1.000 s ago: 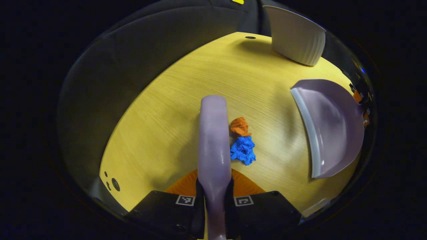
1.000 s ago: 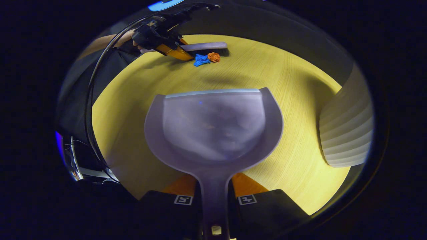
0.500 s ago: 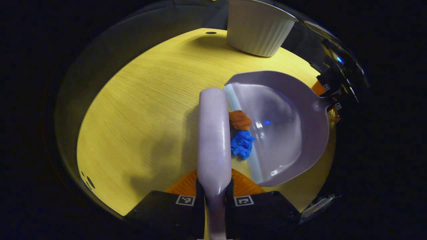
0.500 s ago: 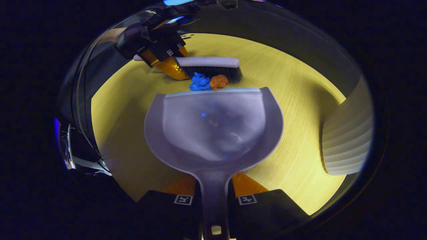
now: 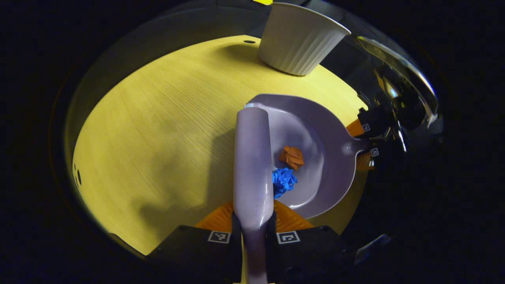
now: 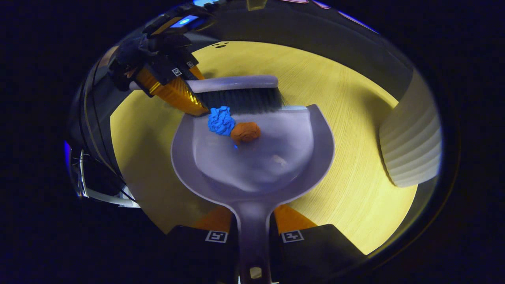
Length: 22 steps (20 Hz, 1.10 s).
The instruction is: Pick up the small broom and dustpan from the desktop, sweep the trash into the dustpan with the broom, and then empty the trash into the garbage bin.
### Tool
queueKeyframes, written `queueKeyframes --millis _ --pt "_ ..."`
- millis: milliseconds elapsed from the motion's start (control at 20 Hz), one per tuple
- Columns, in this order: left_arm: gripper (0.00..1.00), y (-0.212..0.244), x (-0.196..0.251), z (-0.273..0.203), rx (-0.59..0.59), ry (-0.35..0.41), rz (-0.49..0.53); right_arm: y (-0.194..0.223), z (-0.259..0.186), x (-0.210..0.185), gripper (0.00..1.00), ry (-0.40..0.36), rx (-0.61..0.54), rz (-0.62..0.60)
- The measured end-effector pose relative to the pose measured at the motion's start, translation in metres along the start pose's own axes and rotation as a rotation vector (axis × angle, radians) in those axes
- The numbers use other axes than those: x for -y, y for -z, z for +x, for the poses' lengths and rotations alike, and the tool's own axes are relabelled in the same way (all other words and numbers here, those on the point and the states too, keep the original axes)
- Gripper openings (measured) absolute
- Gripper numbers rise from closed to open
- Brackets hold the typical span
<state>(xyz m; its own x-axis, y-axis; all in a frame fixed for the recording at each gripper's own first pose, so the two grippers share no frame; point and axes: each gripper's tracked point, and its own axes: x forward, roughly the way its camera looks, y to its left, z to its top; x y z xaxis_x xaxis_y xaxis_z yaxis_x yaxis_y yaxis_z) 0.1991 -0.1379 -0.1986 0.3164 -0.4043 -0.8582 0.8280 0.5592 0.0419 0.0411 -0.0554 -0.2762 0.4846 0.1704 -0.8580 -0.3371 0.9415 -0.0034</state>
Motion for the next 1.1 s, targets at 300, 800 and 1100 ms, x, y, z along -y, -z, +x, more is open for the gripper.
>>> queueKeyframes --millis 300,800,1100 --pt "0.28 0.003 0.013 -0.029 0.182 -0.07 -0.191 -0.006 -0.001 -0.002 0.38 0.037 0.042 0.068" --pt "0.27 0.068 0.018 -0.049 0.368 -0.134 -0.415 -0.016 -0.043 -0.013 0.38 0.13 0.059 0.147" --pt "0.28 0.112 0.053 -0.037 0.362 -0.107 -0.455 -0.026 -0.072 -0.028 0.34 0.194 0.104 0.297"
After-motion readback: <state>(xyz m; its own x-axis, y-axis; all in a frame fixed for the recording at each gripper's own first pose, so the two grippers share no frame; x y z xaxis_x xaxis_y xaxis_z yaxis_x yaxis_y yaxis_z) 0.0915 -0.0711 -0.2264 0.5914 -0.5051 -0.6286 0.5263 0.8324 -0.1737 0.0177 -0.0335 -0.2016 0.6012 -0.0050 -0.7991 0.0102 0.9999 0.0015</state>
